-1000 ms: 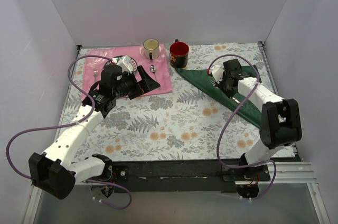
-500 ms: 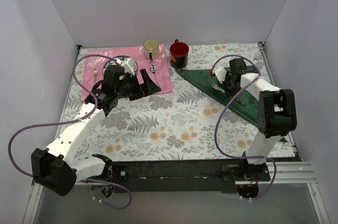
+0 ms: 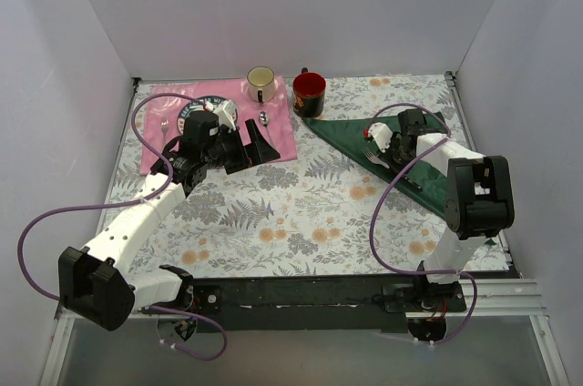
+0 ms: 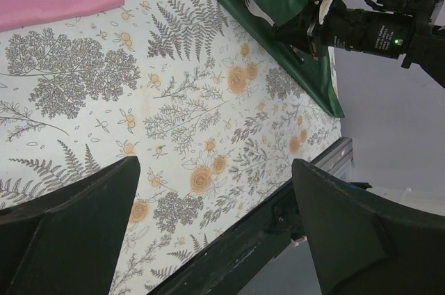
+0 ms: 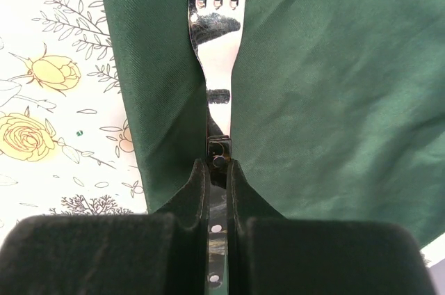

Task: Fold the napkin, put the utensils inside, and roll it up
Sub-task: Place the utensil onto the napkin

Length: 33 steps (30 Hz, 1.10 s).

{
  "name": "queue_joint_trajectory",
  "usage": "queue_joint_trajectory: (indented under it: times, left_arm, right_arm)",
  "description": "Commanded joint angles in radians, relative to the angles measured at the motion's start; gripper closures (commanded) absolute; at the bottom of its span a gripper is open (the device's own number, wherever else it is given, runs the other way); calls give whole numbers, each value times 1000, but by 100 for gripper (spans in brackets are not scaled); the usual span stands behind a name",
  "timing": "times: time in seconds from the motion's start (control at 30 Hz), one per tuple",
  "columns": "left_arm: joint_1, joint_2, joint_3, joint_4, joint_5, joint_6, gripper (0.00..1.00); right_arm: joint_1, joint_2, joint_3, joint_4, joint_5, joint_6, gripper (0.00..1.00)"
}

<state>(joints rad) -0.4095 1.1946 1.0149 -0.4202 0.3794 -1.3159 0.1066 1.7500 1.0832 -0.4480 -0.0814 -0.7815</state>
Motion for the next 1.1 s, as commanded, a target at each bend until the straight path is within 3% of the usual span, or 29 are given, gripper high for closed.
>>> queue_joint_trajectory:
  times: [0.0, 1.07]
  left_arm:
    - [-2, -10, 28, 18, 23, 10, 9]
    - [-3, -26, 27, 6, 32, 18, 9]
  right_arm:
    - [-2, -46, -6, 31, -18, -24, 99]
    - [-4, -58, -62, 58, -1, -25, 96]
